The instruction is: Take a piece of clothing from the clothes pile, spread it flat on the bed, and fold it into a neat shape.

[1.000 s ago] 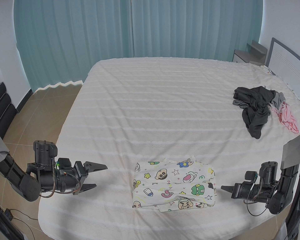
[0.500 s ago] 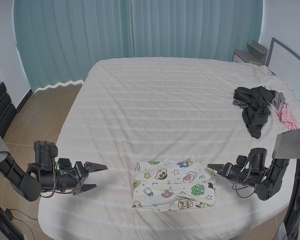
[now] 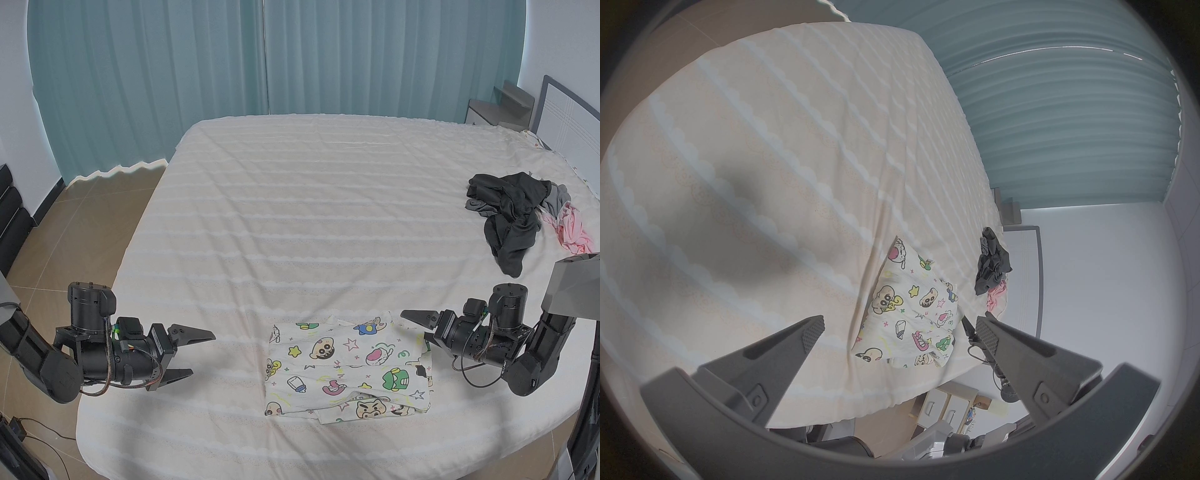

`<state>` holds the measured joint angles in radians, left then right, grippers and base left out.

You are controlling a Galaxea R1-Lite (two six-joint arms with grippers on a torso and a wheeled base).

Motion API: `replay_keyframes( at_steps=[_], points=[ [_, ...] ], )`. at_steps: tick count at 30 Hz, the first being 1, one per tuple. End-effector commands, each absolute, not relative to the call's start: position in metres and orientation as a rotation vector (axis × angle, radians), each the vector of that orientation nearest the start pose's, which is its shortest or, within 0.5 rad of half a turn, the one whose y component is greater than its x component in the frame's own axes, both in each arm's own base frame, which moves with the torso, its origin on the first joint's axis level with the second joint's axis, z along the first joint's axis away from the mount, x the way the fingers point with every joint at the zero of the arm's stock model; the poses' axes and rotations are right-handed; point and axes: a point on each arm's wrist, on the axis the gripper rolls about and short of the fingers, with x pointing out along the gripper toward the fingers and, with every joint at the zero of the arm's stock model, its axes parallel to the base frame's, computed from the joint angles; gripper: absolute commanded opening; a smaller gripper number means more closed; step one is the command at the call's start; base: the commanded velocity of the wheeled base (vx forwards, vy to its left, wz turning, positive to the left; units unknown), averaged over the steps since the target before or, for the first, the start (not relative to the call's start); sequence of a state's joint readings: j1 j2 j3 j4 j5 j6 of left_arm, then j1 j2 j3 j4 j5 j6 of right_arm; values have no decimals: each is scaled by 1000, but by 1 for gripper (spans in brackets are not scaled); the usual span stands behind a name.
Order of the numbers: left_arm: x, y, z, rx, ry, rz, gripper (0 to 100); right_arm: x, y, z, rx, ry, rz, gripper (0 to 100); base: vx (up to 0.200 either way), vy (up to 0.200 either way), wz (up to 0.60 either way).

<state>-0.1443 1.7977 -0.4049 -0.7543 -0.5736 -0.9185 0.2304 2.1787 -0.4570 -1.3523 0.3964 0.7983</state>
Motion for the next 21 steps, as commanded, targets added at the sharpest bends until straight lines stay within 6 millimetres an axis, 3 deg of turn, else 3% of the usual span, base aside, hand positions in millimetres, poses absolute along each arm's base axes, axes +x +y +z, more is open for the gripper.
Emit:
replay_keyframes(
  at_steps=[1,14,21],
  points=[
    [248,-49,74,-986,920,-355,100,302,85,26,789,611,449,100,0,0,0],
    [247,-50,74,-983,924,-357,100,308,73,11,797,632,399,100,0,0,0],
    [247,-50,74,-982,923,-356,100,328,81,9,793,596,428,100,0,0,0]
  ],
)
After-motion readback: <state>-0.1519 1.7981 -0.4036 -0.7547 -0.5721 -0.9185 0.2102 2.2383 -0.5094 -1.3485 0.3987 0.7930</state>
